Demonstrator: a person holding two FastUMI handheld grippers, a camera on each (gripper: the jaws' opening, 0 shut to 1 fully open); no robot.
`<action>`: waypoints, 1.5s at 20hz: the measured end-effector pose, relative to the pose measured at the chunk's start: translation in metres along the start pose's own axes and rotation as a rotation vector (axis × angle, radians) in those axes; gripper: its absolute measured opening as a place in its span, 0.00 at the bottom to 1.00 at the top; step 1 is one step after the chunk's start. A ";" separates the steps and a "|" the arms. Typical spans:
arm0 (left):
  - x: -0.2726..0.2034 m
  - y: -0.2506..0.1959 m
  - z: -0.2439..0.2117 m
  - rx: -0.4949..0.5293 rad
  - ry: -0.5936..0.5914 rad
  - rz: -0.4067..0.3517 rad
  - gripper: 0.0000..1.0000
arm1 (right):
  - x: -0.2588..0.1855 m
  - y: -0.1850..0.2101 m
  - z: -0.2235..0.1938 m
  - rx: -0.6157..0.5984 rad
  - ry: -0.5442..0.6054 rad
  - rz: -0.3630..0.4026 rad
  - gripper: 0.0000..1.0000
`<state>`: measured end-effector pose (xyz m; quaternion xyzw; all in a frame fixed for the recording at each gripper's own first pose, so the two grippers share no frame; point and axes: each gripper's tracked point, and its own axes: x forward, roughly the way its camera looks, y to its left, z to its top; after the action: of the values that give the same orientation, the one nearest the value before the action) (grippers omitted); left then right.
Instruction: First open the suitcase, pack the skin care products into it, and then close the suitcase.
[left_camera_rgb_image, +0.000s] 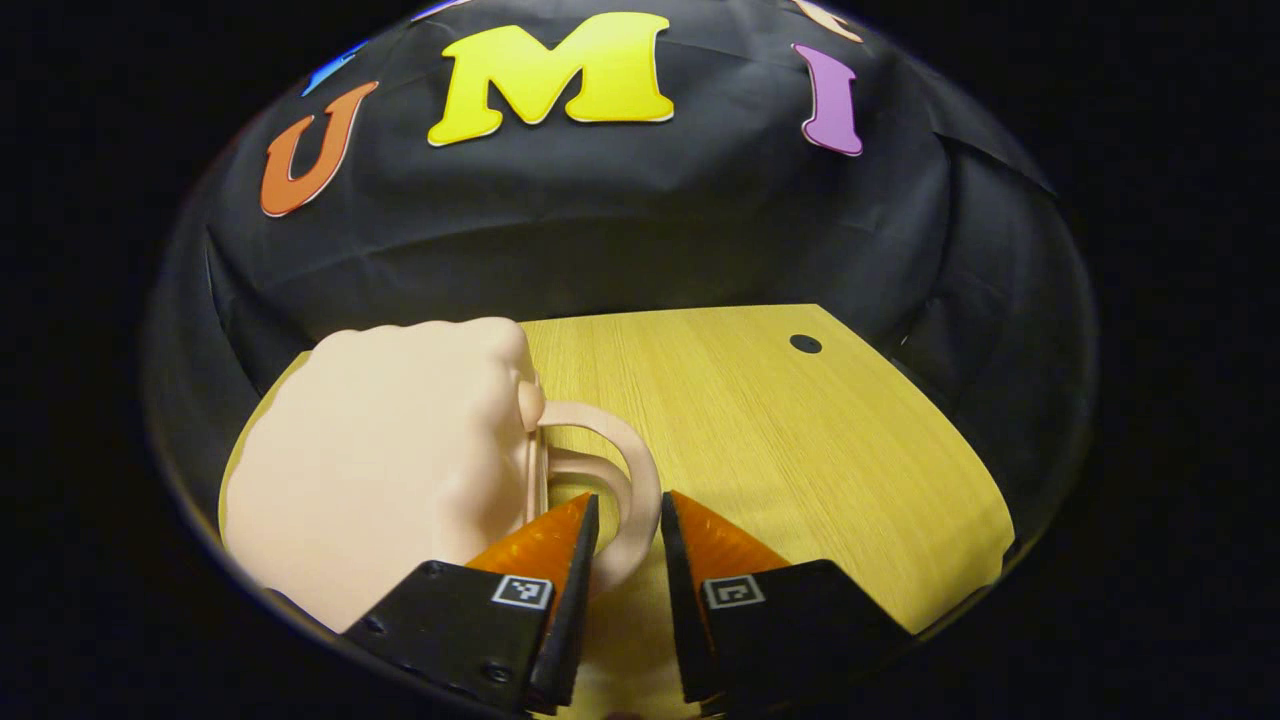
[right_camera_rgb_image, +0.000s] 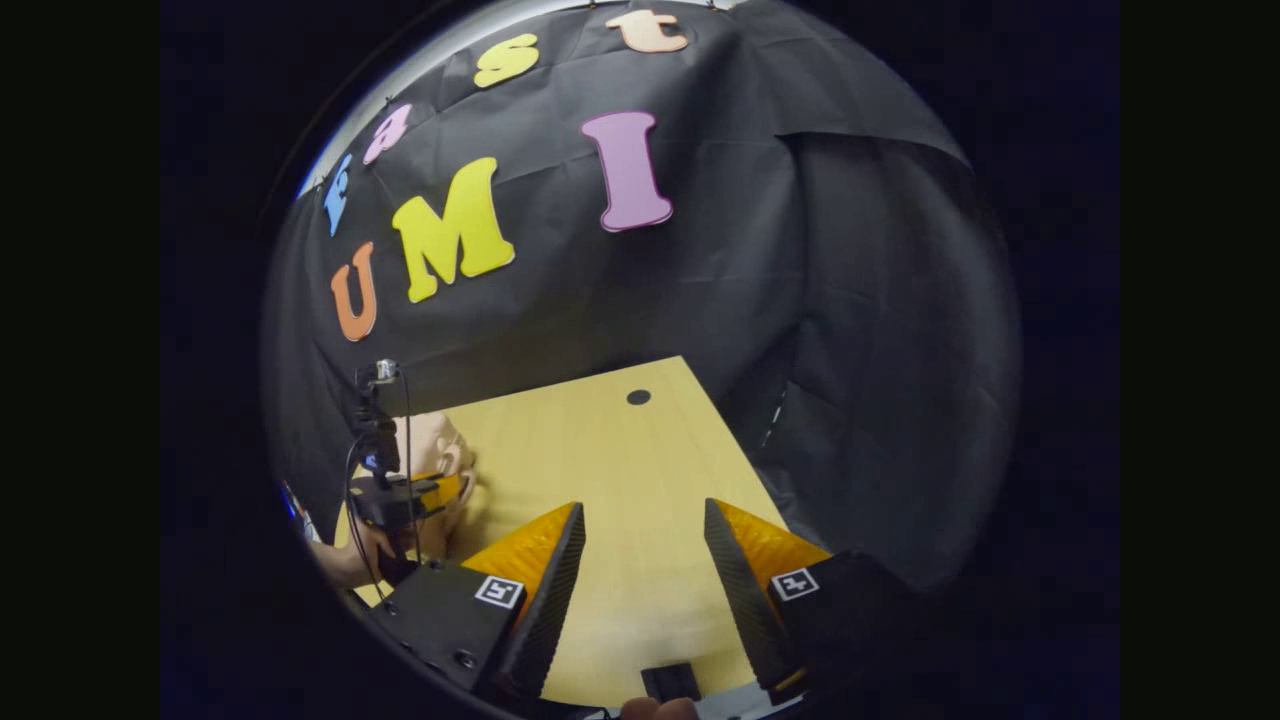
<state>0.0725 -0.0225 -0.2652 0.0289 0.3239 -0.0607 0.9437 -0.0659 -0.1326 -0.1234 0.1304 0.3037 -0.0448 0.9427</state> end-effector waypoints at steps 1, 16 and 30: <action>-0.003 -0.003 0.001 -0.001 -0.001 0.011 0.55 | 0.005 0.001 -0.002 -0.002 0.010 0.020 0.71; -0.192 0.025 0.148 -0.079 -0.440 0.118 0.88 | -0.014 0.141 0.115 -0.226 -0.404 0.127 0.71; -0.275 0.055 0.175 -0.073 -0.616 0.110 0.88 | -0.067 0.237 0.125 -0.302 -0.600 0.132 0.68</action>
<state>-0.0293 0.0423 0.0425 -0.0076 0.0229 -0.0040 0.9997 -0.0112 0.0616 0.0647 -0.0101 0.0071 0.0255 0.9996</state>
